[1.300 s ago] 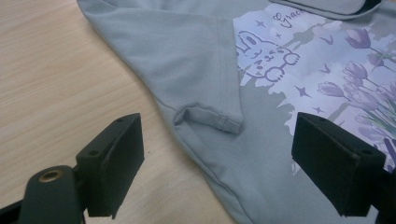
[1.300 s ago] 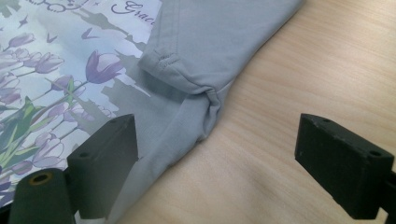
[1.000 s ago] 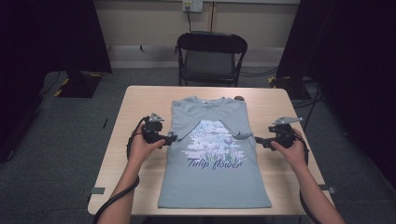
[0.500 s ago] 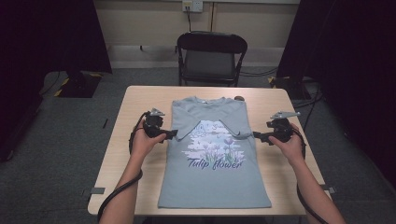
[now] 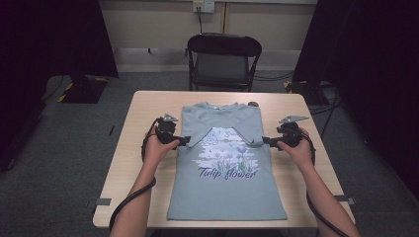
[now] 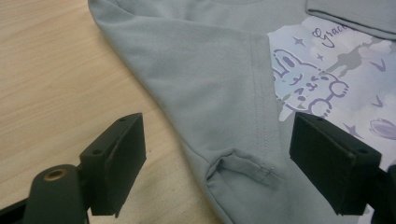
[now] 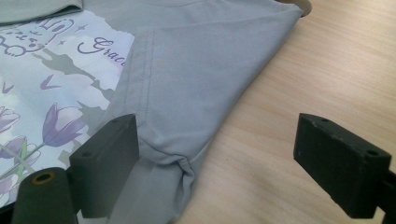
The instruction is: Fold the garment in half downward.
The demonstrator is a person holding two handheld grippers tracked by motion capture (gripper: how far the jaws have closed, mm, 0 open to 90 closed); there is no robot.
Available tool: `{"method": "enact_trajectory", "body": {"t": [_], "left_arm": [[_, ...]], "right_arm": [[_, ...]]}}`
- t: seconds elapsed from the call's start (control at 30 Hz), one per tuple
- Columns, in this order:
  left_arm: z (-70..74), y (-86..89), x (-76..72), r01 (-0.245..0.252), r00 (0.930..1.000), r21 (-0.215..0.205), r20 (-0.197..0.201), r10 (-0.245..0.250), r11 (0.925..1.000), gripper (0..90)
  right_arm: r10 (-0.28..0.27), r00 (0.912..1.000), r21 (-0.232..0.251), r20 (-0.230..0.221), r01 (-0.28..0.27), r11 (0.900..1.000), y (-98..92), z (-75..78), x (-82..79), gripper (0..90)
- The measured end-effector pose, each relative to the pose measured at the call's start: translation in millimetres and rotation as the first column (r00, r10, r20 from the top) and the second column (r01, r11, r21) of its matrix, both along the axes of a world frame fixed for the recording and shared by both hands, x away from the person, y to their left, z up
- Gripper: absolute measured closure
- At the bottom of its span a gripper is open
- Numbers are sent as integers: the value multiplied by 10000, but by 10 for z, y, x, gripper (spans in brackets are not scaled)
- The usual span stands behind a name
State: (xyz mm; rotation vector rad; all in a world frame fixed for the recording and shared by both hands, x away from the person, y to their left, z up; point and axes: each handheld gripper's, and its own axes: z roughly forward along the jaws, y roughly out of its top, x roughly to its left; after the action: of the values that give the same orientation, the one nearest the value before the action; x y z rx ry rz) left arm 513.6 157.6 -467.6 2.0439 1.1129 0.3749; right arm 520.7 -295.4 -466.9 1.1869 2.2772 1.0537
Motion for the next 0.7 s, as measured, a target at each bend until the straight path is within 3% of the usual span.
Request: {"method": "enact_trajectory", "body": {"t": [0.33,0.7], "left_arm": [[-80,-32,64,-24,10000,88,-46,24,10000,189],[-60,-66,153,-166,9999,407,-8,166,9990,190]], "right_arm": [[233,9997,-266,27,-232,9994,111,-59,54,145],[-47,10000,-183,45,48,9998,128,-49,154,146]]}}
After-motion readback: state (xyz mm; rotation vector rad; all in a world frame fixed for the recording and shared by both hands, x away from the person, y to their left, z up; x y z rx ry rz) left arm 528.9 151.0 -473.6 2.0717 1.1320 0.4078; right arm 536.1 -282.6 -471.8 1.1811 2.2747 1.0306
